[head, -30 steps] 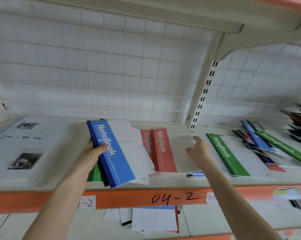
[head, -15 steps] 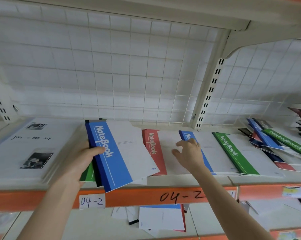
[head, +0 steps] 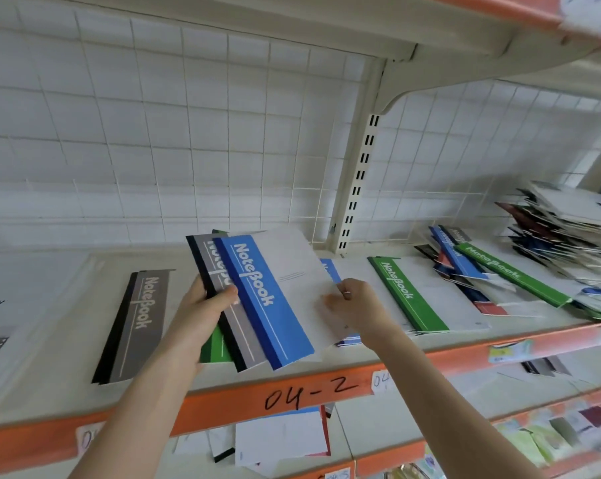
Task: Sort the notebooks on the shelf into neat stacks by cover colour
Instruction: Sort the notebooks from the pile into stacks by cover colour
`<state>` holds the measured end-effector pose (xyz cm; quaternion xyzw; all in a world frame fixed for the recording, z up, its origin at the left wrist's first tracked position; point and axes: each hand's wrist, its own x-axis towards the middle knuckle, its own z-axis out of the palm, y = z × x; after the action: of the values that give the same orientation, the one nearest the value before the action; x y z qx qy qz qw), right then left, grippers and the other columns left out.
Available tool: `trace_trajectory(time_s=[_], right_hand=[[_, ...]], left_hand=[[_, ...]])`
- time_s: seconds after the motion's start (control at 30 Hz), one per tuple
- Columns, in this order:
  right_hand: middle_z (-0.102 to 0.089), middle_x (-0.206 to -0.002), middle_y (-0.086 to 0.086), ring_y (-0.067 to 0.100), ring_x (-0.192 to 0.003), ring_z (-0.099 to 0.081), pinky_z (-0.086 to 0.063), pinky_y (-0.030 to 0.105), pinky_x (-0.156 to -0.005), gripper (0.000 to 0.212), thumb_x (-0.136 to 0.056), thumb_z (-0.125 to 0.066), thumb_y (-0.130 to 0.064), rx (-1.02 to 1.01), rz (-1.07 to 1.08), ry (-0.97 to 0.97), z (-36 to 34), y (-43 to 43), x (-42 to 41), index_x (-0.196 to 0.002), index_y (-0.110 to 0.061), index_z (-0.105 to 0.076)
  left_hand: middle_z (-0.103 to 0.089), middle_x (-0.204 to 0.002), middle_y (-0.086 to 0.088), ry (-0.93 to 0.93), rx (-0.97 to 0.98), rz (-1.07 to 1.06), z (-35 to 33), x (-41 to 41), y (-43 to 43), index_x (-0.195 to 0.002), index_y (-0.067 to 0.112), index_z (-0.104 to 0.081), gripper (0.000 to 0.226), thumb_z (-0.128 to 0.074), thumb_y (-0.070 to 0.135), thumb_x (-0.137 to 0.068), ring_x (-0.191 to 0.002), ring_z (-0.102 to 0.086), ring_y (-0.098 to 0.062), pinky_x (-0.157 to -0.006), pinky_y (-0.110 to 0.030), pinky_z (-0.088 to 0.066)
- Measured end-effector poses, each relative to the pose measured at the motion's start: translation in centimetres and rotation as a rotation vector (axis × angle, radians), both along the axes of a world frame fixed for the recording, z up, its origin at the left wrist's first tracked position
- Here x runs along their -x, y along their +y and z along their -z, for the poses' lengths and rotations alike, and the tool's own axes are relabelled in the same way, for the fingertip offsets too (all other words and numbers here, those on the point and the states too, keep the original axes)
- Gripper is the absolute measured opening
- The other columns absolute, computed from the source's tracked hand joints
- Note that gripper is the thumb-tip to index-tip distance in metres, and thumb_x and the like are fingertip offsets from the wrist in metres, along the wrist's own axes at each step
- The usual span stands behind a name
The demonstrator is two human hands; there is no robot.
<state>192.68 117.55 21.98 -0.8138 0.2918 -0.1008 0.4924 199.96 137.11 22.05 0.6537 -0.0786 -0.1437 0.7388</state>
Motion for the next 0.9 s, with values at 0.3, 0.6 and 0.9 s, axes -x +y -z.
trace_trajectory(time_s=[0.3, 0.6, 0.9], right_hand=[[-0.059, -0.085, 0.017, 0.031, -0.081, -0.057, -0.042, 0.03, -0.064, 0.008, -0.086, -0.049, -0.002, 0.282, 0.295, 0.112, 1.0, -10.6, 2.9, -0.093, 0.0, -0.053], [-0.057, -0.114, 0.012, 0.027, -0.099, -0.056, -0.042, 0.029, -0.073, 0.032, -0.09, -0.049, -0.013, 0.651, 0.109, 0.358, 2.2, -9.0, 2.0, -0.121, -0.005, -0.047], [-0.061, -0.095, 0.009, 0.02, -0.083, -0.058, -0.042, 0.025, -0.071, 0.022, -0.097, -0.044, -0.031, 0.212, -0.038, 0.066, 0.0, -6.9, 1.0, -0.106, -0.013, -0.054]], left_hand=[[-0.06, -0.086, 0.008, 0.042, -0.035, 0.022, -0.1, 0.2, -3.5, -0.112, 0.019, -0.051, 0.033, -0.052, -0.005, -0.089, -0.075, -0.055, -0.005, -0.058, -0.022, -0.037], [-0.062, -0.09, 0.0, 0.069, -0.116, 0.022, 0.4, 0.3, -4.5, -0.121, 0.015, -0.051, 0.04, -0.051, -0.006, -0.086, -0.077, -0.057, -0.015, -0.06, -0.026, -0.038], [-0.065, -0.105, 0.0, 0.048, -0.111, 0.088, 0.0, 0.9, -5.4, -0.121, 0.025, -0.052, 0.046, -0.056, -0.004, -0.086, -0.095, -0.061, -0.021, -0.083, -0.037, -0.047]])
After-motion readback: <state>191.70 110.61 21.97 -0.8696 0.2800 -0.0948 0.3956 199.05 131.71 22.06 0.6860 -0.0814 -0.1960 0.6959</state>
